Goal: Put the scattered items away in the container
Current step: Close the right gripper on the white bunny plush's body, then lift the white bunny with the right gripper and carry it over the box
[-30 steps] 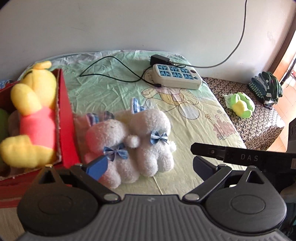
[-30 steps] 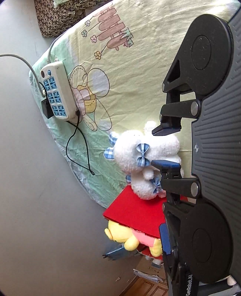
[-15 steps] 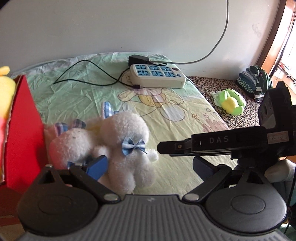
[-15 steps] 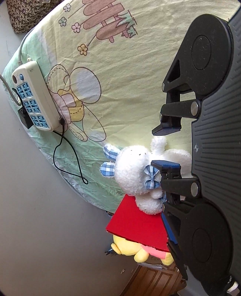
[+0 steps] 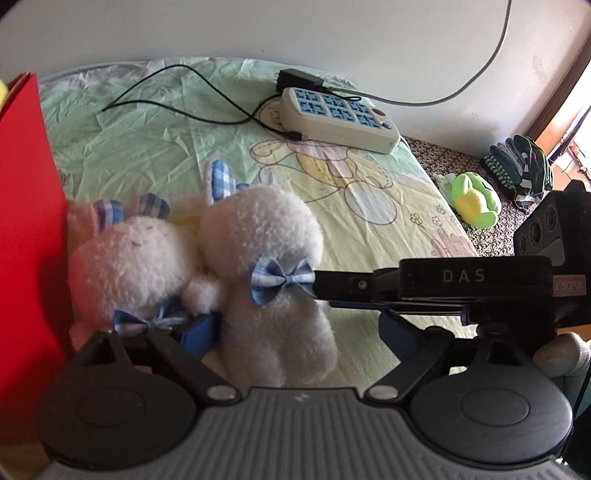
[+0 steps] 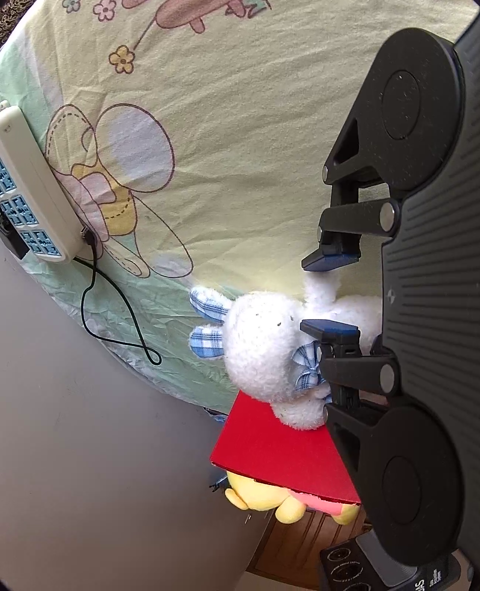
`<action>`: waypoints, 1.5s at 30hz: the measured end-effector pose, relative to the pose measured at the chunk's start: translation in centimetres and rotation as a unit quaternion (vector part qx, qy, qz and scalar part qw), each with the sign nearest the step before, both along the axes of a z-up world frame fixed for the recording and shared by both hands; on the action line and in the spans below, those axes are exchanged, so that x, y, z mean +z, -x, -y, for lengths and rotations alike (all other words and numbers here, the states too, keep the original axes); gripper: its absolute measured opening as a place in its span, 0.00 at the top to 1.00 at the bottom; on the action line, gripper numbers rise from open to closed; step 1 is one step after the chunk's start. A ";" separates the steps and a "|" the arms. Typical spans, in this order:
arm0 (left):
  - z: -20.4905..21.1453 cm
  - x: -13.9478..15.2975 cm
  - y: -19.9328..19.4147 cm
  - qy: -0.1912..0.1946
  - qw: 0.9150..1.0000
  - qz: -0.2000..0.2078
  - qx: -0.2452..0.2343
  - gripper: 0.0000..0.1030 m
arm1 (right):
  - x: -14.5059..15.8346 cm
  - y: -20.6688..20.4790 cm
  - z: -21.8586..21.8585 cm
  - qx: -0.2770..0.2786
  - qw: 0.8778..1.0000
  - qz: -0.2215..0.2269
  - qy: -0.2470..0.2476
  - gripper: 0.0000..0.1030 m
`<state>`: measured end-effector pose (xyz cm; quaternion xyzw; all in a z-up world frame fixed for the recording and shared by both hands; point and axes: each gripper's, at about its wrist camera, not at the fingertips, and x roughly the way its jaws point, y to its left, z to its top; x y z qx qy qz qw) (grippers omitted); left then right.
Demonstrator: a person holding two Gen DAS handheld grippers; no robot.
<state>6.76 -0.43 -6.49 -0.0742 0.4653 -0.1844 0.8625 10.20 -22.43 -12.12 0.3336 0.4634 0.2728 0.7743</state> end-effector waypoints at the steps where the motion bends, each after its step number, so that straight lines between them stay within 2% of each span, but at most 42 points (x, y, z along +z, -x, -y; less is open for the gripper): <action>1: -0.1 -0.2 -0.2 -0.001 1.000 -0.005 -0.001 0.15 | -0.1 -0.1 0.0 0.000 1.000 -0.001 -0.005 0.69; 3: 0.3 -0.3 -0.2 -0.007 1.000 -0.003 -0.007 0.17 | -0.3 -0.2 0.0 0.003 1.000 -0.006 -0.014 0.70; 5: 0.6 -0.3 -0.2 -0.008 1.000 -0.005 -0.010 0.17 | -0.5 -0.2 -0.1 0.010 1.000 -0.015 -0.021 0.77; 7: 1.0 -0.3 0.0 -0.008 1.000 -0.008 -0.018 0.17 | -0.5 -0.1 0.1 0.017 0.999 -0.018 -0.029 0.90; 8: 1.1 -0.2 0.1 -0.003 1.000 -0.009 -0.023 0.17 | -0.4 0.0 0.3 0.021 0.999 -0.020 -0.033 0.93; 14: 3.0 -0.4 0.9 0.038 0.996 -0.032 -0.068 0.17 | 0.6 1.8 3.1 0.019 0.999 -0.029 -0.034 0.97; 18: 4.1 -0.6 1.4 0.036 0.994 -0.035 -0.094 0.16 | 0.7 3.3 4.4 0.014 0.998 -0.045 -0.031 0.96; 21: 3.4 -0.2 1.6 0.044 0.993 -0.041 -0.100 0.19 | 1.1 4.1 4.7 0.016 0.999 -0.040 -0.026 0.94; 23: 2.4 0.6 1.7 0.050 0.994 -0.036 -0.093 0.19 | 1.5 4.3 5.0 0.004 0.999 -0.026 -0.024 0.90; 25: 1.6 1.7 2.1 0.042 0.995 -0.015 -0.085 0.19 | 1.6 4.1 5.4 -0.013 0.999 -0.019 -0.036 0.77; 26: 1.4 2.3 2.3 0.036 0.996 -0.002 -0.083 0.19 | 1.6 3.8 5.5 -0.015 0.999 -0.016 -0.045 0.74; 30: 1.8 3.5 2.2 0.021 0.995 0.038 -0.087 0.19 | 1.3 3.0 4.6 -0.003 0.999 -0.009 -0.038 0.72; 32: 2.5 2.7 1.5 0.027 0.995 0.031 -0.090 0.23 | 0.7 2.6 4.3 0.000 0.998 -0.014 -0.053 0.70; 34: 2.9 1.6 0.8 0.023 0.996 0.014 -0.082 0.22 | 0.4 2.2 4.1 0.004 0.997 -0.021 -0.068 0.65; 37: 1.8 0.8 0.4 0.042 0.997 -0.007 -0.064 0.23 | 0.3 1.9 3.5 0.017 0.997 -0.021 -0.076 0.63; 39: 1.1 0.3 0.0 0.051 0.997 -0.023 -0.050 0.27 | 0.0 1.7 3.2 0.023 0.996 -0.024 -0.083 0.62; 41: 0.9 0.0 -0.1 0.050 0.997 -0.029 -0.043 0.31 | -0.3 1.4 2.8 0.024 0.995 -0.028 -0.095 0.60; 45: 1.3 -0.4 0.0 0.058 0.997 -0.033 -0.043 0.31 | -0.8 1.0 2.5 0.022 0.993 -0.039 -0.106 0.57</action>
